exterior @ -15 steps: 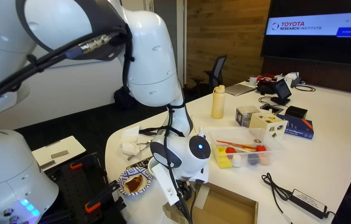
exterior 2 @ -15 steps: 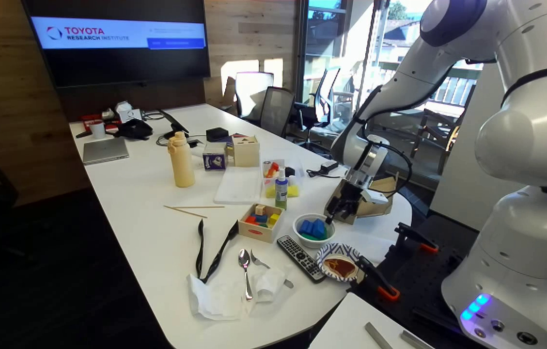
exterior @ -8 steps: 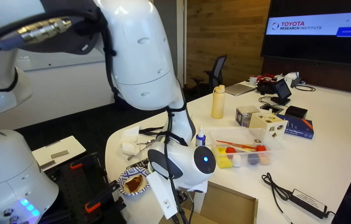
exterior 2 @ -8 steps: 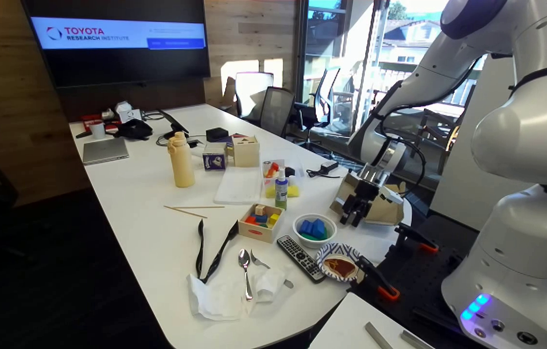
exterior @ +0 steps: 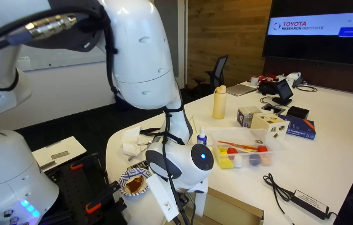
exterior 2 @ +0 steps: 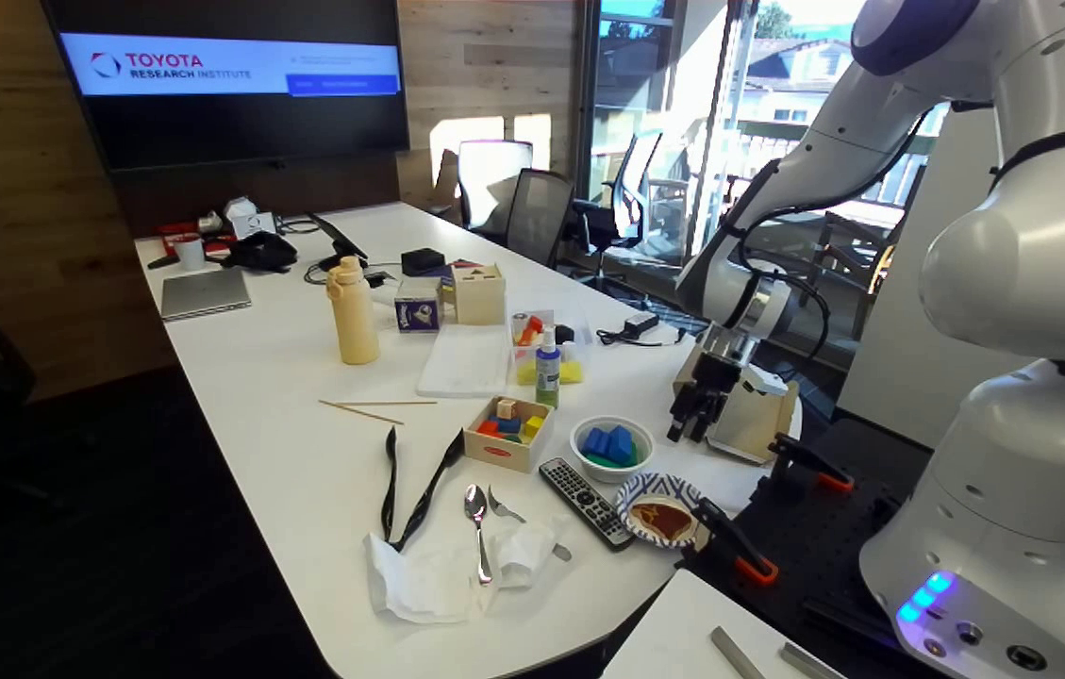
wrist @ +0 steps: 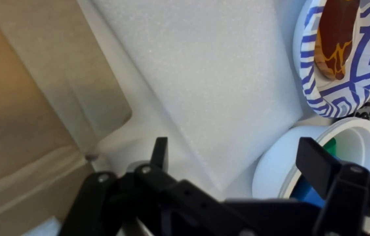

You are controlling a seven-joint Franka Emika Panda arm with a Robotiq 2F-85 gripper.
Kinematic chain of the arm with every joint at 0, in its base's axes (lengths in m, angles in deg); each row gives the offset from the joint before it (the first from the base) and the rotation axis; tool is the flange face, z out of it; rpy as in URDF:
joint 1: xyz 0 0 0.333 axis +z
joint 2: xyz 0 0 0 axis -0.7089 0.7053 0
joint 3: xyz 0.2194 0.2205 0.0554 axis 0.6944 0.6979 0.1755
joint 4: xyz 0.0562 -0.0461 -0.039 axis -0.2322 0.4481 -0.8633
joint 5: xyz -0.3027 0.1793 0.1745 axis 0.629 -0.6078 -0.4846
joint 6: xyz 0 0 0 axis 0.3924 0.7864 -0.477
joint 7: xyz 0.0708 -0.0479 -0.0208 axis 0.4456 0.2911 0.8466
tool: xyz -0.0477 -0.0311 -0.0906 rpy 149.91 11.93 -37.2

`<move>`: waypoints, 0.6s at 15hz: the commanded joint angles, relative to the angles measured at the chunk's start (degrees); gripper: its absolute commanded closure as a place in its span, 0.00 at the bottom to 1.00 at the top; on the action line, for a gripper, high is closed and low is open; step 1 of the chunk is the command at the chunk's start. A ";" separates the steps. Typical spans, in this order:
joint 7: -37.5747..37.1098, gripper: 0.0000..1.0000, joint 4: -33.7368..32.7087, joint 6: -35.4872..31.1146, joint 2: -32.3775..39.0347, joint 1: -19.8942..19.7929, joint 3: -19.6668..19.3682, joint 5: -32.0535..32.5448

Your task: Put the paper in the box

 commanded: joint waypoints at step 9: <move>-2.50 0.00 -0.22 -9.43 4.89 4.18 -1.63 10.98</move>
